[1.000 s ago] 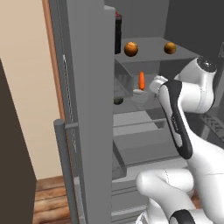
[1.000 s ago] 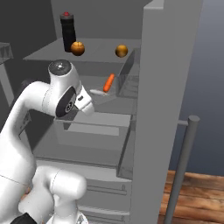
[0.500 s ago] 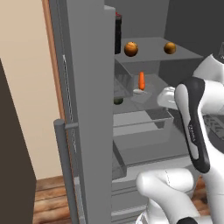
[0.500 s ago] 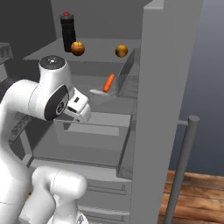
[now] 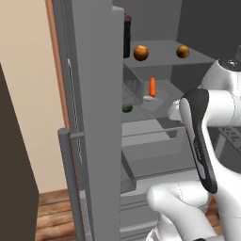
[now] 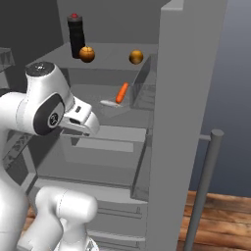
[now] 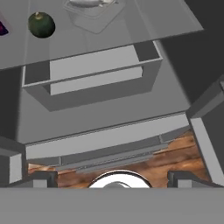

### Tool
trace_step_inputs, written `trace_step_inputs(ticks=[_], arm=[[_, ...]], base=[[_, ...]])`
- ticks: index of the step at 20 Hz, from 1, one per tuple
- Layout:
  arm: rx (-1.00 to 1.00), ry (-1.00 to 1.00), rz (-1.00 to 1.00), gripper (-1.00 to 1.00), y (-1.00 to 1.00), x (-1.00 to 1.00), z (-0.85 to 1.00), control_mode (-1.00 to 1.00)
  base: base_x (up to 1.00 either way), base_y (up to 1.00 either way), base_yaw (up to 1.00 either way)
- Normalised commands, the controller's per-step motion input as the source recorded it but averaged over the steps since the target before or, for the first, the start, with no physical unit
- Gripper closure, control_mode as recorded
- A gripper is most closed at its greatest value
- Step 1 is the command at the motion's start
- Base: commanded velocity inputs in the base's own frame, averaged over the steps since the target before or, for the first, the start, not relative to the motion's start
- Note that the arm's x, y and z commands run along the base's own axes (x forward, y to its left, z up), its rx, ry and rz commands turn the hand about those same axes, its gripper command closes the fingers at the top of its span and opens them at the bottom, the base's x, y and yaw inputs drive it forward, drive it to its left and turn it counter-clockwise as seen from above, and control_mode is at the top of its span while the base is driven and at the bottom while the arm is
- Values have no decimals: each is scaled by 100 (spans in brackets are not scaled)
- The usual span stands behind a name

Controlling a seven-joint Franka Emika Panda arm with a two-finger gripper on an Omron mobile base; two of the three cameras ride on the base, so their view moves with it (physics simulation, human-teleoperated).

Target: Place the tupperware on the second highest shelf of the fridge. Make space for the tupperware among the existing items by rearranging them on the shelves if needed. Close the fridge door when finished.

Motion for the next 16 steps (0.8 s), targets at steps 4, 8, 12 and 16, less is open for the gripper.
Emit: trace_step_inputs(ticks=[4,8,12,16], arm=[[0,0,0,-100,0,0,0,100],[0,0,0,-100,0,0,0,100],[0,0,0,-100,0,0,0,100],[0,0,0,-100,0,0,0,100]], base=[[-34,0,5],[-62,0,4],[-66,0,4],[-63,0,2]])
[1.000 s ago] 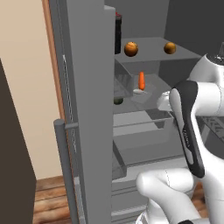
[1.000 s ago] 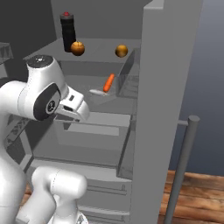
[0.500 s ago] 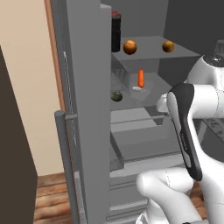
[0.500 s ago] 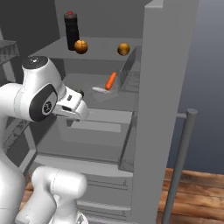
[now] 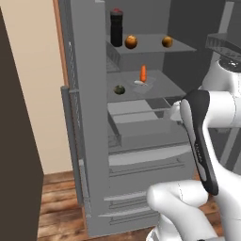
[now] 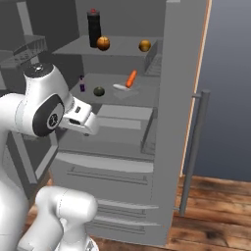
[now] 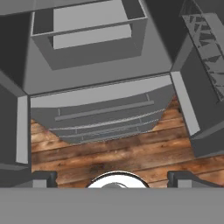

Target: Place the tupperware on the second highest shelf of the fridge. Make space for the tupperware among the existing items by rearranging them on the shelves if needed. Close the fridge door when finished.

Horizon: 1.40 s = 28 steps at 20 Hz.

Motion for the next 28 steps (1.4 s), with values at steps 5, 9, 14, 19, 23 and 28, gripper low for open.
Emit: trace_step_inputs(ticks=[5,9,14,19,23,28], arm=[[0,0,0,-100,0,0,0,100],[0,0,0,-100,-2,-28,0,-100],[0,0,0,-100,0,-3,0,-100],[0,0,0,-100,0,0,0,-100],[-3,-6,7,-100,9,-1,0,-100],[-12,-10,19,-100,42,-24,0,-100]], base=[[-18,-6,0],[0,0,0],[0,0,0],[0,0,0],[0,0,0],[0,0,0]])
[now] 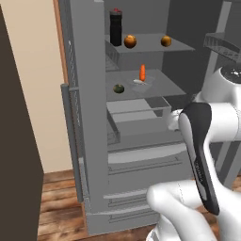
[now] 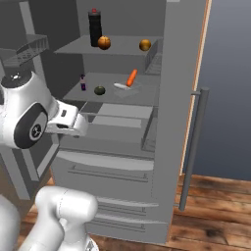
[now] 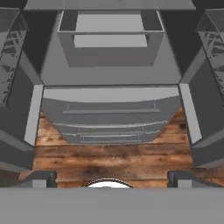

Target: Place the tupperware on the second highest shelf of the fridge. Make space for the tupperware among the existing items by rearranging them on the shelves if needed. Close the fridge door when finished.

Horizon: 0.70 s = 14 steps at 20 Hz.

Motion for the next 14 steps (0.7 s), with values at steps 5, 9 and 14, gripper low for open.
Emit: trace_step_inputs(ticks=[5,9,14], arm=[[-16,-6,24,-100,57,-36,0,-100],[-20,0,23,-100,86,-7,-1,-100],[-23,0,21,-100,100,1,-11,-100]], base=[[0,0,0],[0,0,0],[0,0,0]])
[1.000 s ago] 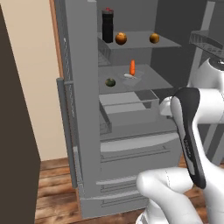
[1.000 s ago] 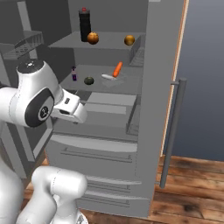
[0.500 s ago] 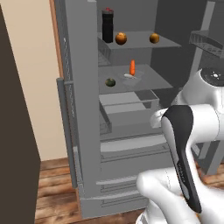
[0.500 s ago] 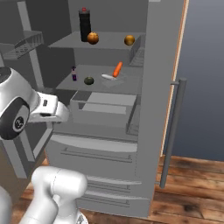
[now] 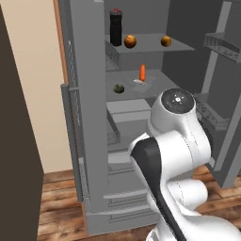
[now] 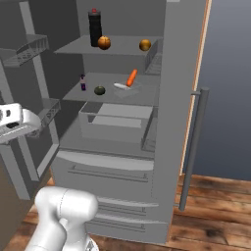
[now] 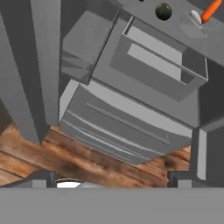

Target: Place the tupperware on the second highest shelf of the fridge. Make space for the tupperware among the existing items by rearranging them on the shelves if needed. Close the fridge door when finished.

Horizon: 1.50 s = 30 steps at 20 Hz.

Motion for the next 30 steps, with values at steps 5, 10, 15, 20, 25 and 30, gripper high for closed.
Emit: trace_step_inputs(ticks=[5,10,15,20,25,30], arm=[[-28,0,13,-100,100,3,-16,-100],[-26,0,1,-100,100,35,-14,-100],[-25,-1,0,-100,95,45,-18,-100],[-25,0,0,-100,91,52,-23,-100],[-27,-3,0,-100,92,40,-35,-100],[-27,-17,-1,-100,73,6,-45,-100]], base=[[0,0,0],[0,0,0],[0,0,0],[0,0,0],[0,0,0],[0,0,0]])
